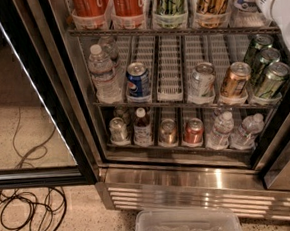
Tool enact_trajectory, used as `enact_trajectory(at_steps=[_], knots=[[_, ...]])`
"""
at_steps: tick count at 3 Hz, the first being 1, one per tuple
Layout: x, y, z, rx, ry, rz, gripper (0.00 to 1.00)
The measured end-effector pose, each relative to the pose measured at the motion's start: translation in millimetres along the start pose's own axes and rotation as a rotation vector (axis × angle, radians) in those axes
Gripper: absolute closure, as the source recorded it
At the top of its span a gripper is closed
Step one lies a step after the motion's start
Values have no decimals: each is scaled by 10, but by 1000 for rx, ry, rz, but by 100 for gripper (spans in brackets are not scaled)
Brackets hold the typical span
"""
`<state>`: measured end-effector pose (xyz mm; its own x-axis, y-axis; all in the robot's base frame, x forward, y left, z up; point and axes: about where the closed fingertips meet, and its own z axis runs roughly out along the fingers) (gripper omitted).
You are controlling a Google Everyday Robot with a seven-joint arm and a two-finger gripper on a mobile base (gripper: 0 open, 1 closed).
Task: Pick blue plastic bottle from top shelf of fridge
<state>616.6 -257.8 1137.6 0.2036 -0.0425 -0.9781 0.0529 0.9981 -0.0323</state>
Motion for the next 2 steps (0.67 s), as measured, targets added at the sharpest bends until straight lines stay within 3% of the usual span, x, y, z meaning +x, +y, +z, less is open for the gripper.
enact_trajectory(at_steps=[1,2], knots=[[104,128,-177,-95,53,18,100],[200,172,-331,-151,101,24,100]])
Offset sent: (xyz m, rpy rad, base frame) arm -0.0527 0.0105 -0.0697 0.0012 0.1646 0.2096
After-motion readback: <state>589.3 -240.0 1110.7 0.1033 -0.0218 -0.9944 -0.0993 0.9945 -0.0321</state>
